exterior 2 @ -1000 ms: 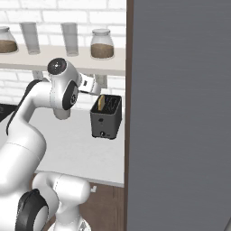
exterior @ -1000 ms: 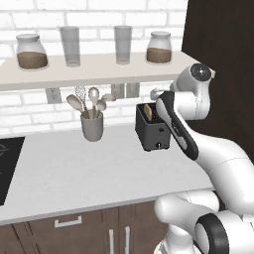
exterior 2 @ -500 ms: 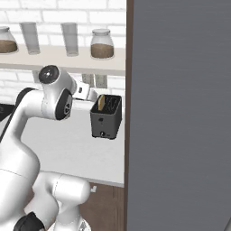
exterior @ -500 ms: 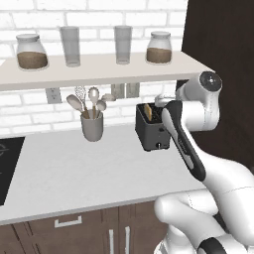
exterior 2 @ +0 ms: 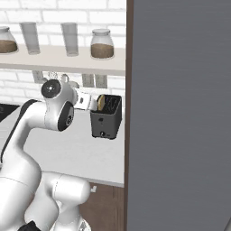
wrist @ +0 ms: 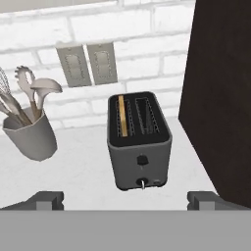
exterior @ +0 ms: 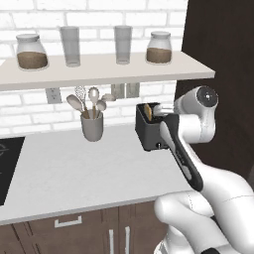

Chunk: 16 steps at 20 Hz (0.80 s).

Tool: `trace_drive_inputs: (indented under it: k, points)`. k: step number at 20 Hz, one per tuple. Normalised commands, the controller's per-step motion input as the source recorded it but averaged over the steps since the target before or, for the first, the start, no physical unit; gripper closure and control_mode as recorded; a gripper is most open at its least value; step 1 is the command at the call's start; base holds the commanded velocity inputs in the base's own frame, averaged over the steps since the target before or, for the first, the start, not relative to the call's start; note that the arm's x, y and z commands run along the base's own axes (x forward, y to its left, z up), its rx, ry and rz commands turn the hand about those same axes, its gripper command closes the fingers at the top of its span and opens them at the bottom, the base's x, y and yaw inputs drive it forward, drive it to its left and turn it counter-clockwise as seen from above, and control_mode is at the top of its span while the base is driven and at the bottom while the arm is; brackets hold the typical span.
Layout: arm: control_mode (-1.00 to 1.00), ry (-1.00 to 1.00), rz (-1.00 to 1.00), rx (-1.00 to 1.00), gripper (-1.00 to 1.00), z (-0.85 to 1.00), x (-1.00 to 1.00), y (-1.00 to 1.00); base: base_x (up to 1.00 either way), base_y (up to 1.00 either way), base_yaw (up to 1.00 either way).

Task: Start the toaster. Once the lever pops up, take the bread to the plate on the dining counter.

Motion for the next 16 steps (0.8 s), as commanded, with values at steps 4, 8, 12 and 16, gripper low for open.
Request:
trace_drive_inputs:
  k: [4,8,12,16]
  points:
    - [-1.0,0.0,0.0,0.0,-1.0,-0.15,0.41,0.0,0.0,0.0,0.0]
    - [-1.0,0.0,0.0,0.0,-1.0,-0.21,0.5,0.0,0.0,0.0,0.0]
    - [-1.0,0.01,0.0,0.0,-1.0,-0.25,0.57,0.0,0.0,0.0,0.0]
    - [-1.0,0.01,0.0,0.0,-1.0,-0.25,0.47,0.0,0.0,0.0,0.0]
